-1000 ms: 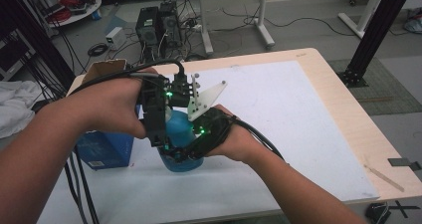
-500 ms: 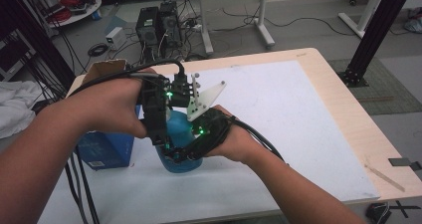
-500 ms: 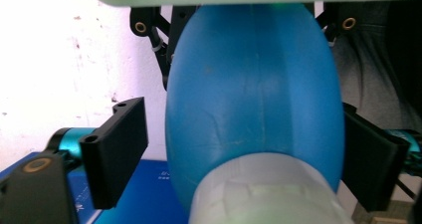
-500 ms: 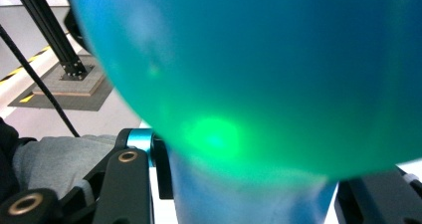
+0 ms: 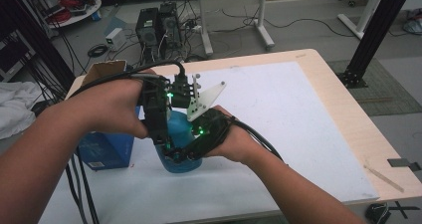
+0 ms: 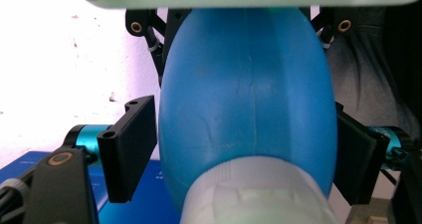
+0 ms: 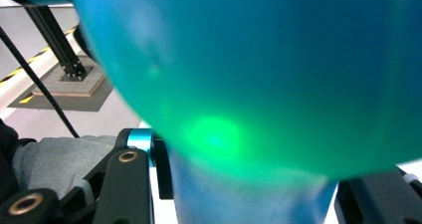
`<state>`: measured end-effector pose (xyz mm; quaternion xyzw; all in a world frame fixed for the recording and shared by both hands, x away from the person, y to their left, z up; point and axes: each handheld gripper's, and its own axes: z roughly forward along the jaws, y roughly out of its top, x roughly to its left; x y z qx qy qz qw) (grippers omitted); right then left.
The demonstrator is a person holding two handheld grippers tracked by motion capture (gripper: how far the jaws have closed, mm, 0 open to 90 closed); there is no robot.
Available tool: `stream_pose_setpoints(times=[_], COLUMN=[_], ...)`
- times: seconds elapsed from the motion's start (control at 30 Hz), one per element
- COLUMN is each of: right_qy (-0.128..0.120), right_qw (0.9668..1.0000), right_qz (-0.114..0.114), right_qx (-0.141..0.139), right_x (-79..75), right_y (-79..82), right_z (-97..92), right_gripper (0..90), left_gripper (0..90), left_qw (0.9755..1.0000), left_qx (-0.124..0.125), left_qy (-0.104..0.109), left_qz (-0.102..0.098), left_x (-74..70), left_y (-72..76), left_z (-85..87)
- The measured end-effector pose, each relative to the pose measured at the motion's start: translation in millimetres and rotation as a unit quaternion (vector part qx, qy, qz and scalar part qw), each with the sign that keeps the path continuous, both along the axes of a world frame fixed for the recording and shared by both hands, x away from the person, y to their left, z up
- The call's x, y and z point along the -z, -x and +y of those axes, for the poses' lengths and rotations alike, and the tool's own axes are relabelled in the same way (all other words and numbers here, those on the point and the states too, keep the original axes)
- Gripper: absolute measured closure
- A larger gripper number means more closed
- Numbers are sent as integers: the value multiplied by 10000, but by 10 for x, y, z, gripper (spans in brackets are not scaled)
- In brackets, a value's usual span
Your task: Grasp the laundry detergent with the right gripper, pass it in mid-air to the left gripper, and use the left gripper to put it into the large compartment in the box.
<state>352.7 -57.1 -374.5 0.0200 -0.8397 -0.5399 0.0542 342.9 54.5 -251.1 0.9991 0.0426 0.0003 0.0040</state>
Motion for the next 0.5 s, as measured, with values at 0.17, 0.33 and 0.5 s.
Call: stream_pose_setpoints(times=[0.17,0.33,0.5], right_qy=[-25,-35,-42], right_qw=[10000,10000,10000], right_qz=[9,25,29], right_qx=[3,-7,-5], right_x=[-1,5,8], right_y=[2,-3,-6], right_z=[8,12,14], right_gripper=[470,470,470], left_gripper=[252,274,281], left_qw=[10000,10000,10000], left_qx=[-10,-41,-40], left_qy=[-6,-27,-64], left_qz=[1,-14,-28], left_x=[-5,0,1], left_y=[-6,-8,-16], left_z=[-4,1,0])
